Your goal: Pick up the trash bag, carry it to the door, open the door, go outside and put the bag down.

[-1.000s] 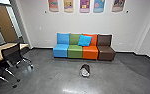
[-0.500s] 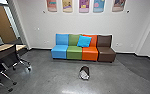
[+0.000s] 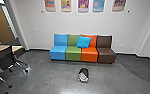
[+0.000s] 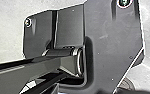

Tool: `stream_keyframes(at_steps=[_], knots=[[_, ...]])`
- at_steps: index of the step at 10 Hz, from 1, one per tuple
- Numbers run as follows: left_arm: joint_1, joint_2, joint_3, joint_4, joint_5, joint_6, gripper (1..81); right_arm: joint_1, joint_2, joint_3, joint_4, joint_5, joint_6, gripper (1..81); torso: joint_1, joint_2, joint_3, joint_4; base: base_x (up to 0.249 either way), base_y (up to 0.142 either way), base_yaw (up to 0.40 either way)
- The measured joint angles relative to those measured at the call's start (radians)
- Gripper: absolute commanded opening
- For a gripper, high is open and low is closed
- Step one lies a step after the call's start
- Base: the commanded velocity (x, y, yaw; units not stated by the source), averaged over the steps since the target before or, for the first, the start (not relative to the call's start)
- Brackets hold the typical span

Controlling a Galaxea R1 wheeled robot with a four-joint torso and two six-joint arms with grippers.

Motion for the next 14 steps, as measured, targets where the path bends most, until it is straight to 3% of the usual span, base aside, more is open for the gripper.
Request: stream_keyframes(at_steps=[14], knots=[[0.013, 0.011, 0.0, -0.003, -0.032, -0.004, 81.1, -0.014, -0.049, 0.063, -0.004, 0.003, -0.003, 81.1, 0.0, 0.0, 0.0, 0.0, 0.153, -0.083, 0.0]])
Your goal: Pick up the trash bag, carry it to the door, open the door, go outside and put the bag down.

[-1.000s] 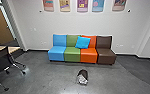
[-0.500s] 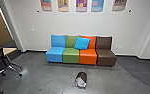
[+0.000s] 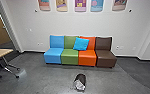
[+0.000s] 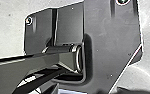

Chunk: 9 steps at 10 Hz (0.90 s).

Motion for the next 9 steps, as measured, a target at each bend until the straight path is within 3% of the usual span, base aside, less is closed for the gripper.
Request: stream_keyframes(at_steps=[4, 9], knots=[[-0.003, 0.0, 0.0, 0.0, -0.001, 0.0, 81.1, 0.0, 0.0, 0.0, 0.0, 0.001, 0.0, 81.1, 0.0, 0.0, 0.0, 0.0, 0.125, -0.069, 0.0], [0.0, 0.003, 0.0, 0.0, -0.001, 0.0, 81.1, 0.0, 0.001, 0.0, -0.001, 0.0, 0.0, 81.1, 0.0, 0.0, 0.0, 0.0, 0.107, 0.0, 0.0]])
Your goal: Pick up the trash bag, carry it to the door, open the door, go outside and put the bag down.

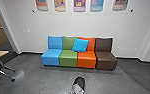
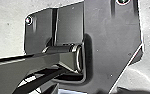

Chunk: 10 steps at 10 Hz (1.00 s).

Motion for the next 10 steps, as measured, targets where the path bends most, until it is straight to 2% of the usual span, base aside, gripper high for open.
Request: stream_keyframes(at_steps=[2, 10], knots=[[-0.002, 0.0, 0.0, 0.0, 0.0, 0.0, 81.1, 0.0, 0.0, 0.0, 0.0, 0.0, 0.0, 81.1, 0.0, 0.0, 0.0, 0.0, 0.109, 0.0, 0.0], [0.0, 0.0, -0.002, 0.0, 0.001, 0.0, 81.1, -0.002, 0.0, 0.0, -0.001, 0.001, 0.0, 81.1, 0.0, 0.0, 0.0, 0.0, 0.123, -0.07, 0.0]])
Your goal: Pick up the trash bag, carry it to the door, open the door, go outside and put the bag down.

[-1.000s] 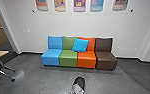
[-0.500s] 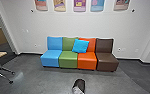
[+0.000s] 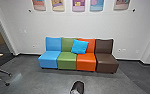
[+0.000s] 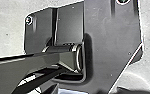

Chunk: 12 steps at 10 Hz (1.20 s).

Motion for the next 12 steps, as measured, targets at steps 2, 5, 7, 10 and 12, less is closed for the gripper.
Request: stream_keyframes(at_steps=[2, 5, 7, 10, 12], knots=[[0.0, 0.0, 0.0, 0.0, -0.001, 0.0, 81.1, 0.002, 0.0, 0.0, 0.0, 0.0, 0.0, 81.1, 0.0, 0.0, 0.0, 0.0, 0.128, -0.067, 0.0], [-0.001, 0.0, 0.0, 0.0, -0.001, 0.0, 81.1, 0.002, -0.001, -0.004, 0.0, -0.001, 0.0, 81.1, 0.0, 0.0, 0.0, 0.0, 0.127, -0.04, 0.0], [-0.001, 0.0, 0.0, 0.0, -0.001, 0.0, 81.1, 0.001, 0.0, -0.006, 0.0, -0.001, 0.0, 81.1, 0.0, 0.0, 0.0, 0.0, 0.128, 0.0, 0.0], [-0.002, -0.001, 0.0, 0.0, -0.001, 0.0, 81.1, 0.0, 0.0, -0.006, 0.0, -0.001, 0.0, 81.1, 0.0, 0.0, 0.0, 0.0, 0.127, 0.0, 0.0], [-0.002, 0.0, 0.0, 0.0, -0.001, 0.0, 81.1, 0.0, 0.0, -0.006, 0.0, -0.001, 0.0, 81.1, 0.0, 0.0, 0.0, 0.0, 0.128, 0.0, 0.0]])
